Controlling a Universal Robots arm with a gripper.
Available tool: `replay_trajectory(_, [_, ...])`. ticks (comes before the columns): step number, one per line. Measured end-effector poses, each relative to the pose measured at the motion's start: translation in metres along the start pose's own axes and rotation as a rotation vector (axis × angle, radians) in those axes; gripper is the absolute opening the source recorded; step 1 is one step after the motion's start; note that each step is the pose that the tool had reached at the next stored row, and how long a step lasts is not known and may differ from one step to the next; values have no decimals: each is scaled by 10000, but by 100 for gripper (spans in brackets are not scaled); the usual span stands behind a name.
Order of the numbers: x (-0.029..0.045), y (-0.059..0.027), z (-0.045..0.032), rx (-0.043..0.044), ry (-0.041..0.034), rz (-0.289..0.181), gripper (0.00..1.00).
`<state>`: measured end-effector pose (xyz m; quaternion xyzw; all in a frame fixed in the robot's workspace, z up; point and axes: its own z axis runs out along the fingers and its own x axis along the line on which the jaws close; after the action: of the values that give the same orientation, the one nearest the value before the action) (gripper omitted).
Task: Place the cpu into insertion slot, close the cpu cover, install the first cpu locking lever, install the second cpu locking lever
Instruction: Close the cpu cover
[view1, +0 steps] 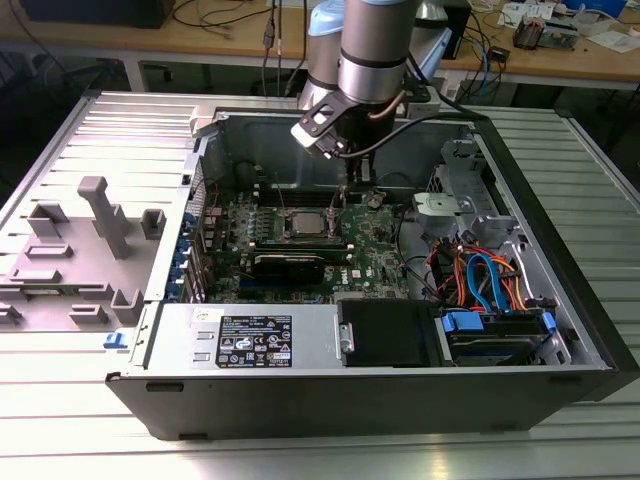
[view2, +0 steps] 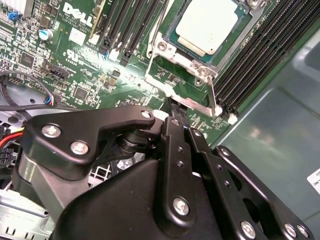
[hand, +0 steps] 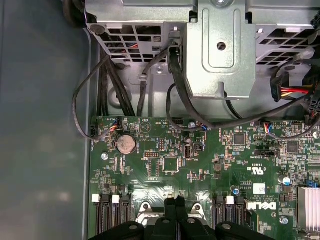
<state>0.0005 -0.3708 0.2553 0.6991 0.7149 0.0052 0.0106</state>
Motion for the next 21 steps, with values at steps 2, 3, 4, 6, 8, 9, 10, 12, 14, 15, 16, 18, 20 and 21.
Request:
replay_trajectory(2, [0, -11, 0, 0, 0, 0, 11])
replay_trajectory(3, [1, -16, 0, 1, 1, 0, 11])
replay_trajectory(4, [1, -22, -1, 1, 0, 0, 11])
replay_trajectory(6, [1, -32, -1, 0, 0, 0, 11])
replay_trajectory(8, [1, -43, -1, 1, -1, 0, 11])
replay_trajectory(9, [1, -48, -1, 1, -1, 1, 11])
replay_trajectory(10, [1, -49, -1, 1, 0, 0, 11])
replay_trajectory(12, [1, -61, -1, 0, 0, 0, 11])
replay_trajectory(14, [2, -65, -1, 1, 0, 1, 11])
replay_trajectory(15, [2, -67, -1, 1, 0, -1, 11])
replay_trajectory(16, [2, -69, -1, 0, 1, 0, 11])
replay_trajectory(18, [2, -75, -1, 0, 0, 1, 11])
replay_trajectory(20, [2, -78, -1, 1, 0, -1, 11])
replay_trajectory(21, [2, -81, -1, 1, 0, 0, 11])
